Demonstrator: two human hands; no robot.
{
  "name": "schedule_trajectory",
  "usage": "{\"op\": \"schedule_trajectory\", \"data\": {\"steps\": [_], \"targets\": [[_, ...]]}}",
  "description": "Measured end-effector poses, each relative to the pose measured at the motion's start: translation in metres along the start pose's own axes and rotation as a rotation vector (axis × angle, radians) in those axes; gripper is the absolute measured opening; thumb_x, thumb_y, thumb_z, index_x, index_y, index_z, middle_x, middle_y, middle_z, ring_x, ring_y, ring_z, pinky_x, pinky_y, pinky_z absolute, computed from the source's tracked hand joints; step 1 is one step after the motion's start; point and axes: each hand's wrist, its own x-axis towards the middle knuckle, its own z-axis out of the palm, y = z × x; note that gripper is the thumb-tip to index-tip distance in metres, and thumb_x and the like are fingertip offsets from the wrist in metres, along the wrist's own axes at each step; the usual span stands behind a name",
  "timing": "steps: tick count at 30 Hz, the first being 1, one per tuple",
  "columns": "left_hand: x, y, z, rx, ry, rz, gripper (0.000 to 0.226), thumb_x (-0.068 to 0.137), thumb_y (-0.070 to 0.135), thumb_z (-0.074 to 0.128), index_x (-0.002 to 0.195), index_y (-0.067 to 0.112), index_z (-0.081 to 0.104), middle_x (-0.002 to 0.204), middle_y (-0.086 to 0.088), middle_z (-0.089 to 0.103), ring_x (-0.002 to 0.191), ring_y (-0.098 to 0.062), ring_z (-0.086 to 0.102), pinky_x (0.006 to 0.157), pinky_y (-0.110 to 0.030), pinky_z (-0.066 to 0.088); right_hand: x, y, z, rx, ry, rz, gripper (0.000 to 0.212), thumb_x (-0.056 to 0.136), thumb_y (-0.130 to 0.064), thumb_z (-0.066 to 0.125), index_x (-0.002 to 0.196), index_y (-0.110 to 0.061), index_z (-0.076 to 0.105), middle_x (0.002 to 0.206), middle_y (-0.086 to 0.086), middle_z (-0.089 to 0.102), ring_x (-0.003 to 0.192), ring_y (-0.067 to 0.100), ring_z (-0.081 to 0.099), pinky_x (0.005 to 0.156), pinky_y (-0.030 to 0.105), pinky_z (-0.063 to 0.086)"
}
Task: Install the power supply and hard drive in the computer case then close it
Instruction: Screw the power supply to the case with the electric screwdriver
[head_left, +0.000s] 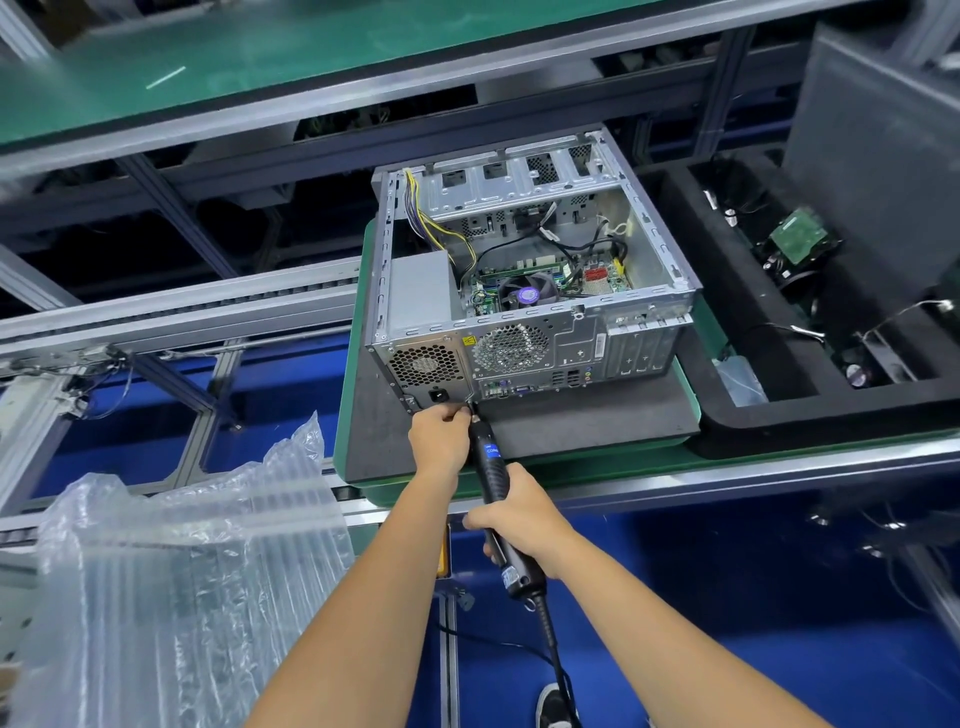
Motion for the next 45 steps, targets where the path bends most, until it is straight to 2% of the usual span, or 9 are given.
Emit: {"op": "schedule_trajectory", "data": {"steps": [3, 14, 24, 30, 32, 37, 40, 43, 45], "targets": [[0.000, 0.001, 0.001, -0.007, 0.000, -0.019, 0.015, 0.090, 0.015, 0.060, 0.085, 0.008, 0.072, 0.077, 0.000, 0.064, 0.063, -0.004, 0.050, 0.051, -0.018, 0.036, -0.001, 0.000, -0.003, 0.005, -0.010, -0.002, 0.048, 0.075, -0.010, 0.075, 0.109, -0.017, 0.043, 0.086, 0.011, 0.058, 0.050, 0.017, 0.059, 0.052, 0.030, 0.052], [-0.003, 0.006, -0.001, -0.046, -0.012, -0.060, 0.014, 0.090, 0.017, 0.061, 0.078, 0.016, 0.068, 0.073, 0.006, 0.062, 0.065, -0.005, 0.051, 0.053, -0.020, 0.038, 0.000, -0.001, 0.001, -0.011, 0.001, 0.005, 0.042, 0.078, -0.007, 0.069, 0.108, -0.017, 0.042, 0.087, 0.012, 0.058, 0.049, 0.016, 0.060, 0.050, 0.028, 0.052], [-0.002, 0.010, 0.002, -0.066, 0.031, -0.113, 0.012, 0.087, 0.018, 0.064, 0.076, 0.015, 0.068, 0.068, 0.007, 0.060, 0.064, -0.007, 0.053, 0.054, -0.021, 0.039, -0.002, -0.001, -0.001, -0.021, 0.003, 0.004, 0.045, 0.075, -0.011, 0.075, 0.107, -0.018, 0.043, 0.087, 0.010, 0.058, 0.049, 0.016, 0.059, 0.052, 0.029, 0.052], [0.002, 0.020, 0.008, -0.030, 0.093, -0.196, 0.013, 0.082, 0.018, 0.070, 0.075, 0.008, 0.067, 0.077, -0.008, 0.062, 0.076, -0.026, 0.059, 0.070, -0.033, 0.050, -0.005, -0.004, -0.006, -0.024, -0.001, -0.002, 0.045, 0.076, -0.011, 0.075, 0.107, -0.018, 0.043, 0.090, 0.011, 0.058, 0.052, 0.018, 0.058, 0.054, 0.032, 0.052], [0.003, 0.022, 0.009, -0.011, 0.098, -0.215, 0.012, 0.081, 0.018, 0.071, 0.077, 0.008, 0.067, 0.079, -0.009, 0.061, 0.078, -0.027, 0.059, 0.074, -0.035, 0.051, -0.007, -0.004, -0.008, -0.026, -0.003, -0.002, 0.043, 0.077, -0.011, 0.074, 0.106, -0.018, 0.043, 0.089, 0.010, 0.057, 0.052, 0.019, 0.057, 0.055, 0.032, 0.052], [0.005, 0.023, 0.010, -0.020, 0.119, -0.260, 0.017, 0.078, 0.017, 0.071, 0.070, 0.009, 0.059, 0.080, -0.010, 0.061, 0.075, -0.028, 0.059, 0.070, -0.034, 0.050, -0.014, 0.000, -0.014, -0.058, -0.015, -0.008, 0.041, 0.077, -0.011, 0.074, 0.103, -0.020, 0.043, 0.091, 0.010, 0.056, 0.050, 0.017, 0.057, 0.052, 0.030, 0.051], [0.006, 0.023, 0.011, -0.001, 0.131, -0.266, 0.025, 0.079, 0.016, 0.069, 0.061, 0.013, 0.052, 0.077, -0.010, 0.059, 0.071, -0.028, 0.057, 0.066, -0.032, 0.047, -0.020, 0.004, -0.021, -0.079, -0.030, -0.005, 0.044, 0.076, -0.011, 0.075, 0.108, -0.017, 0.044, 0.090, 0.010, 0.055, 0.051, 0.017, 0.057, 0.052, 0.030, 0.051], [0.006, 0.024, 0.011, 0.016, 0.122, -0.276, 0.024, 0.080, 0.017, 0.069, 0.063, 0.011, 0.052, 0.074, -0.008, 0.058, 0.064, -0.026, 0.054, 0.062, -0.030, 0.043, -0.025, 0.004, -0.032, -0.091, -0.059, 0.000, 0.047, 0.077, -0.011, 0.075, 0.113, -0.016, 0.045, 0.089, 0.010, 0.055, 0.052, 0.017, 0.057, 0.052, 0.030, 0.051], [0.005, 0.023, 0.011, 0.024, 0.107, -0.280, 0.021, 0.082, 0.018, 0.068, 0.069, 0.007, 0.055, 0.076, -0.010, 0.059, 0.067, -0.027, 0.055, 0.062, -0.030, 0.043, -0.029, 0.001, -0.039, -0.093, -0.071, -0.007, 0.049, 0.076, -0.011, 0.075, 0.114, -0.017, 0.045, 0.088, 0.009, 0.056, 0.052, 0.017, 0.057, 0.051, 0.030, 0.051]]}}
